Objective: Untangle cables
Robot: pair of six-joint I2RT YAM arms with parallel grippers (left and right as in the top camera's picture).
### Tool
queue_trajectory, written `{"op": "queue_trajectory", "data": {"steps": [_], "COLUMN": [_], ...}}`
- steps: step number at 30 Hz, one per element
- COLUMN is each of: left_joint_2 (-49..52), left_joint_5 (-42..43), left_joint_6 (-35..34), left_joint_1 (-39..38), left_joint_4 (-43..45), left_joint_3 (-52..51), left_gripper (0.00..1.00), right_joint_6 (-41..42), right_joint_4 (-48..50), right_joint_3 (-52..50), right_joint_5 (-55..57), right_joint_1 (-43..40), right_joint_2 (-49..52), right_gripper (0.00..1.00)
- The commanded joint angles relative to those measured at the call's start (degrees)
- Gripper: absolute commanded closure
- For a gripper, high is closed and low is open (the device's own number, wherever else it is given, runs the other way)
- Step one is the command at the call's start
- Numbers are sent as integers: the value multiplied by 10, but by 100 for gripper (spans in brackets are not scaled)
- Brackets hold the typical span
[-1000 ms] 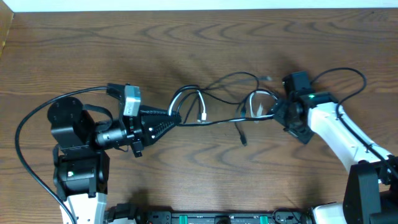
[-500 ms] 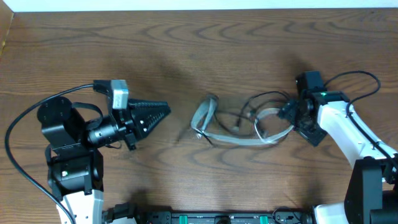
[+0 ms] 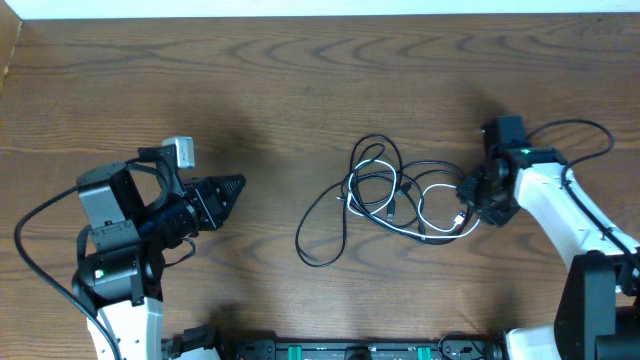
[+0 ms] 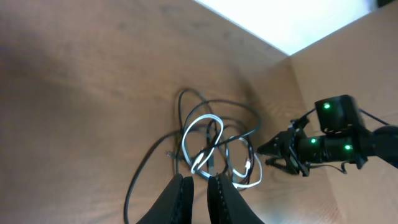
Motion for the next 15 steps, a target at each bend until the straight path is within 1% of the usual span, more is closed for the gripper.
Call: {"op": "queue_trajectory", "data": {"steps": [1,3,4,5,6,7,8,9,10,11,13,15], "left_joint_2": [6,8,8,8,8,8,8,8,9,9,10,10], "left_joint_5": [-14,0,10,17,17,17,17,16,12,5,-20,-55], "left_joint_6": [3,4,4,8,11,19,25,30,30,30,30,29], "left_joint_1": [2,2,2,-1,-4,-11,-18,-26,-35,-43,-61,-82], "left_joint_4": [-21,-38,-46,-53,-57,-62,-64,-66,-67,-67,-69,-72], "left_joint_3": [12,12,12,12,12,12,12,12,12,12,12,12], "left_gripper": [85,86,86,86,85,85,76,69,62,59,44,38], "right_joint_6": [0,-8,-15,-22,-30,-43,-64,-84,-105,-126,-171,-213], "right_joint_4": [7,17,24,33,43,53,66,76,86,96,115,126], "right_joint_3": [-3,-3,-3,-3,-3,-3,-3,-3,-3,-3,-3,-3], "right_joint_5": [-9,-9,-9,-9,-10,-14,-23,-36,-52,-70,-106,-142], "right_joint_1": [29,44,52,60,67,74,82,88,94,99,107,116], "right_joint_2": [3,3,3,3,3,3,3,3,3,3,3,3], "right_gripper": [73,72,67,55,46,35,30,27,25,23,21,18]}}
